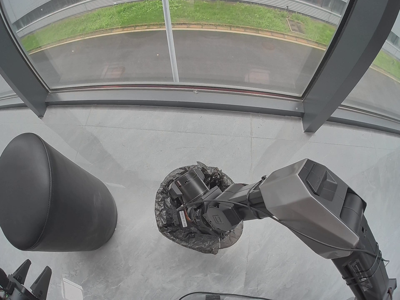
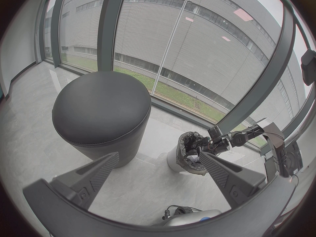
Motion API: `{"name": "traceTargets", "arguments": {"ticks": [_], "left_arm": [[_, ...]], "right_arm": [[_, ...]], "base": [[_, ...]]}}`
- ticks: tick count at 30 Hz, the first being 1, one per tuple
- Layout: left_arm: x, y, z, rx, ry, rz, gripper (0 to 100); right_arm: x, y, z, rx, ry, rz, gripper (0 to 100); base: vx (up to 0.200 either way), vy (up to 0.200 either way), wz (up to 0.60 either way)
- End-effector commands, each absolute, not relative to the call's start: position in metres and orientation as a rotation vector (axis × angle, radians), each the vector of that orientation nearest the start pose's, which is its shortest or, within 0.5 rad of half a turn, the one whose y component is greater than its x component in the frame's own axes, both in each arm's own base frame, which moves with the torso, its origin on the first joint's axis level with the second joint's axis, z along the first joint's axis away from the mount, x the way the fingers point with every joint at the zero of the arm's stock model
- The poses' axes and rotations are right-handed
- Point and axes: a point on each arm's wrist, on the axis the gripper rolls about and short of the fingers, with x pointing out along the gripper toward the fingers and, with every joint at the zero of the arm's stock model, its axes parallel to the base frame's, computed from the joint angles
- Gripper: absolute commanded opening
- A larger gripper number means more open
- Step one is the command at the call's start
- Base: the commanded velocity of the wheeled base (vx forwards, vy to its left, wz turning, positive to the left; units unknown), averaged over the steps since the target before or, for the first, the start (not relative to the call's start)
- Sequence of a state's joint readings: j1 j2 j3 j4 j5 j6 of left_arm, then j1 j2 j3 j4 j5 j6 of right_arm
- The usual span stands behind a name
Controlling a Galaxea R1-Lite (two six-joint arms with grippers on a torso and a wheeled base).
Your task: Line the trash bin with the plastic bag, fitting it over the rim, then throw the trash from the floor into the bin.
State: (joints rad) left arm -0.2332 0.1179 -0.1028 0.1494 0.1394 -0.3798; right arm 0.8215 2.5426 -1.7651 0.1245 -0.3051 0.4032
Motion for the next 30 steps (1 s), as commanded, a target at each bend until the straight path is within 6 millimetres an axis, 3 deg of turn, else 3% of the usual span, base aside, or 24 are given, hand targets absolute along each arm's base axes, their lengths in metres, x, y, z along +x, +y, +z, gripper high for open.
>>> {"name": "traceTargets", "arguments": {"ticks": [1, 5, 30], "left_arm": [[-0.02, 0.008, 0.091, -0.349, 0.178, -0.061, 100], [-0.02, 0.008, 0.091, -0.349, 0.178, -0.061, 100], [-0.02, 0.008, 0.091, -0.35, 0.179, -0.061, 100]], "right_arm": [[0.348, 0.354, 0.019, -0.097, 0.823, 0.306, 100], [0.354, 0.352, 0.021, -0.09, 0.812, 0.302, 100], [0.367, 0.36, -0.011, -0.108, 0.851, 0.284, 100]], "base": [[0.0, 0.0, 0.0], [0.0, 0.0, 0.0], [0.0, 0.0, 0.0]]}}
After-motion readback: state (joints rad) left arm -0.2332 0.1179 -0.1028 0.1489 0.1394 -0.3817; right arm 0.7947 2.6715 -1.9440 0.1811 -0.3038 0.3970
